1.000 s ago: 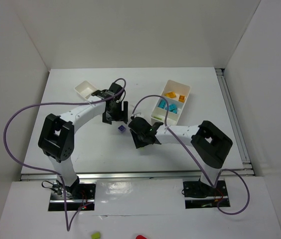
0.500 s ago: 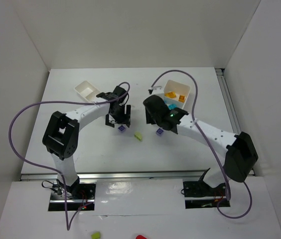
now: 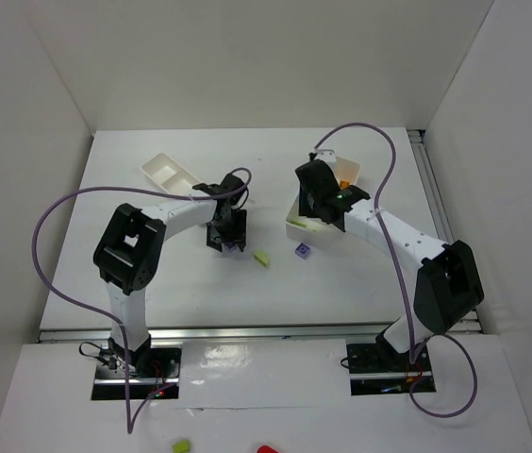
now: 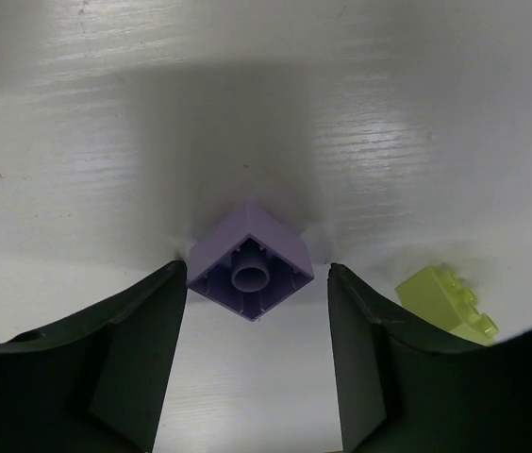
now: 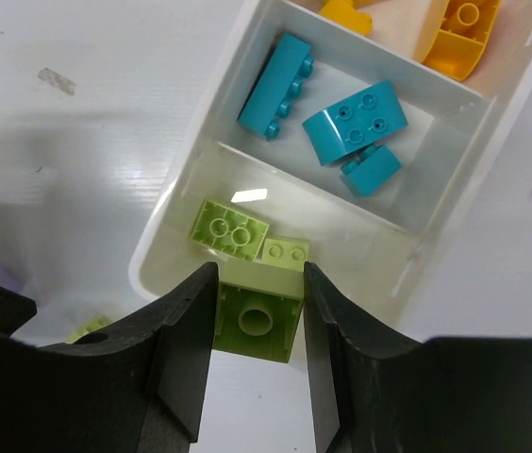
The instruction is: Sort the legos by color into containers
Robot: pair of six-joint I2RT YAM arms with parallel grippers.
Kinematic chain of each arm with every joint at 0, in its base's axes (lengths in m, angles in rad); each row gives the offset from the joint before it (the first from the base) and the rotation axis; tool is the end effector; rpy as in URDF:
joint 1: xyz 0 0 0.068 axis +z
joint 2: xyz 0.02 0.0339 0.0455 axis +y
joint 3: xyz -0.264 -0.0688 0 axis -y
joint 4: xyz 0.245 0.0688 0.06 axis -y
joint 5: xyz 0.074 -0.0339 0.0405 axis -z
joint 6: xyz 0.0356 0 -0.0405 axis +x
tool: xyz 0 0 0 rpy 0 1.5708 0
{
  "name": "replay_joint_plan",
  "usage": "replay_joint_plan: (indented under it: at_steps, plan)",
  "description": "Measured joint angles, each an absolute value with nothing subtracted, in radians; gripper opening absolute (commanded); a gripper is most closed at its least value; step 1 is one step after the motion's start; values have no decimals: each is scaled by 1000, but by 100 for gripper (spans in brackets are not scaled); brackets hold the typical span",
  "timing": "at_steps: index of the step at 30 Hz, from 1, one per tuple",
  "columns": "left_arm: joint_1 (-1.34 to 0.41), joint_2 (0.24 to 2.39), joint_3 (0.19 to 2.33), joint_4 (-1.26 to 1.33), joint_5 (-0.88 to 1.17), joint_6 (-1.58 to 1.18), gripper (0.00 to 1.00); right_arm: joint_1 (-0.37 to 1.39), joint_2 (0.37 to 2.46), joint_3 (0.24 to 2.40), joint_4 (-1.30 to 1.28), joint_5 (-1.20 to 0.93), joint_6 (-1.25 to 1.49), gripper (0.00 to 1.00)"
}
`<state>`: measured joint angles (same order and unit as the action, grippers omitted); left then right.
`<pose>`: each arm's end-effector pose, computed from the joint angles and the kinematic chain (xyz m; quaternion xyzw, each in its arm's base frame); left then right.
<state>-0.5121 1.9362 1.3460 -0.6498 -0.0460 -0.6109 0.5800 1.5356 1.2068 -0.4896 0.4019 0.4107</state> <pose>0.3380 -0.1881 0.1699 -0.0525 0.9847 -0.0684 0.1514 0.2878 0.1719 0.2771 -0.0040 0.9143 0.0078 0.4050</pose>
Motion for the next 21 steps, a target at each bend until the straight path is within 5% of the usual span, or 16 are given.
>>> replay_joint_plan:
  at_steps: [9,12,14,21]
  plan:
    - [-512,1940,1375,-661,-46,-600,23,543,1555,1178,-466,355,410,41]
    - [-510,1938,1415,-680,-47,-599,23,543,1570,1159,-460,341,411,74]
    - [-503,1929,1448,-696,-47,-594,23,543,1584,1156,-461,337,413,88]
    - [-400,1891,1581,-737,-83,-555,23,539,1581,1156,-465,381,407,90]
